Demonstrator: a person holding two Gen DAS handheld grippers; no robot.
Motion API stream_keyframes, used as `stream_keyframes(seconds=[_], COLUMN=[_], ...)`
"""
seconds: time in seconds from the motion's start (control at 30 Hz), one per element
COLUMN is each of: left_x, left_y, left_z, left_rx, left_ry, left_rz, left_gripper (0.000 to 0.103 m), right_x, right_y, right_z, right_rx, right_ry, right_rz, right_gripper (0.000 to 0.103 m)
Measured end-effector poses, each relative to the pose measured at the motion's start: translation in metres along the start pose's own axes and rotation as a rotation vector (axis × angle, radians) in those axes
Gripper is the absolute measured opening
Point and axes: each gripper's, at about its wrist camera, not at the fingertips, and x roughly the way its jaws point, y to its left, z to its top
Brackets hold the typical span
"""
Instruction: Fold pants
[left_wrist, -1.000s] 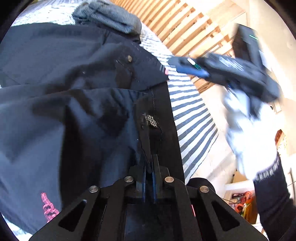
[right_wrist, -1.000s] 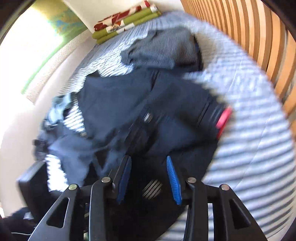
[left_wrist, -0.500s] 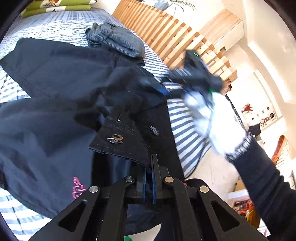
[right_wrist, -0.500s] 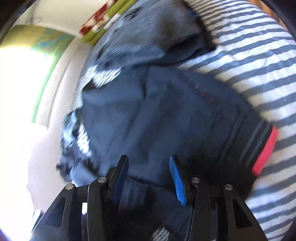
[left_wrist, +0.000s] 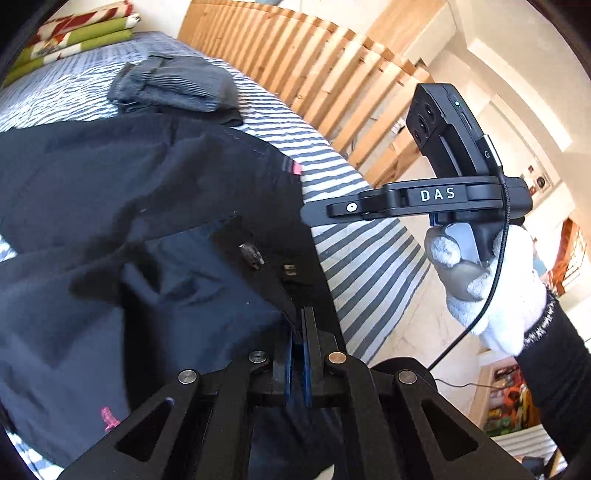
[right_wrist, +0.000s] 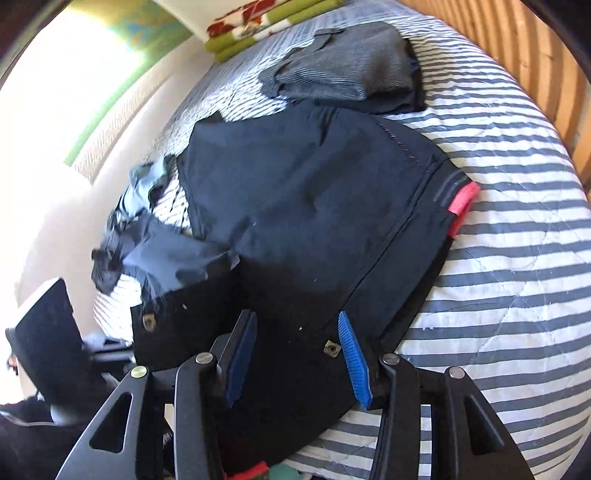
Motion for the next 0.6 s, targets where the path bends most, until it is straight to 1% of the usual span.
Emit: stream_keyframes(seconds=[0.07,0.1,0.2,0.23,0.27,0.33,0.37,0.43,0.53,0.6], left_x=[0.017,0.028,0.058,0.067,0.075,0.079,0.076,0.067,0.050,0.046], left_y=[-0.007,-0.008,-0.003,0.000,0.005,0.010,0.009,0.004,-0.001,-0.001], left_z=[0.003,0.004,0.006,0.006,0.006,0.004,0.003,0.001,-0.001,0.003], left_rx=[0.018,0.017,-0.007,-0.020,-0.046,-0.076,-0.064,-0.023,0.038,0.076], left_ry=[0.009,0.014,0.048,0.073,0.105,0.126,0.121,0.116,0.088,0.076], left_rz=[0.004,0.001,-0.019,-0.045,-0.081,-0.123,-0.133,-0.131,-0.091,-0.052], left_gripper=[0.003,0.003,0.006,0.009,0.017,0.021,0.021,0.021,0.021,0.021], right_x=[0.001,0.001,-0.008,-0.011,-0.012,-0.011,-0.011,-0.007,-0.002,0.001], right_y=[-0.009,-0.018,-0.043,-0.051,-0.056,-0.063,-0.064,-0.062,-0.050,-0.046], right_z=[-0.004,-0.008,-0.019,-0.023,-0.025,-0.029,-0.029,-0.031,-0.037,-0.044], right_rx=[0.049,0.083,0.174,0.204,0.220,0.256,0.262,0.251,0.215,0.211], right_ry=[-0.012,-0.021,-0.051,-0.067,-0.076,-0.081,-0.075,-0.065,-0.072,-0.076], right_rz=[-0.001,0.013,0.093,0.119,0.143,0.190,0.203,0.193,0.141,0.117], right_gripper=[0.043,0.043,0.043,0.043,0.043,0.043,0.043,0.043,0.041,0.028])
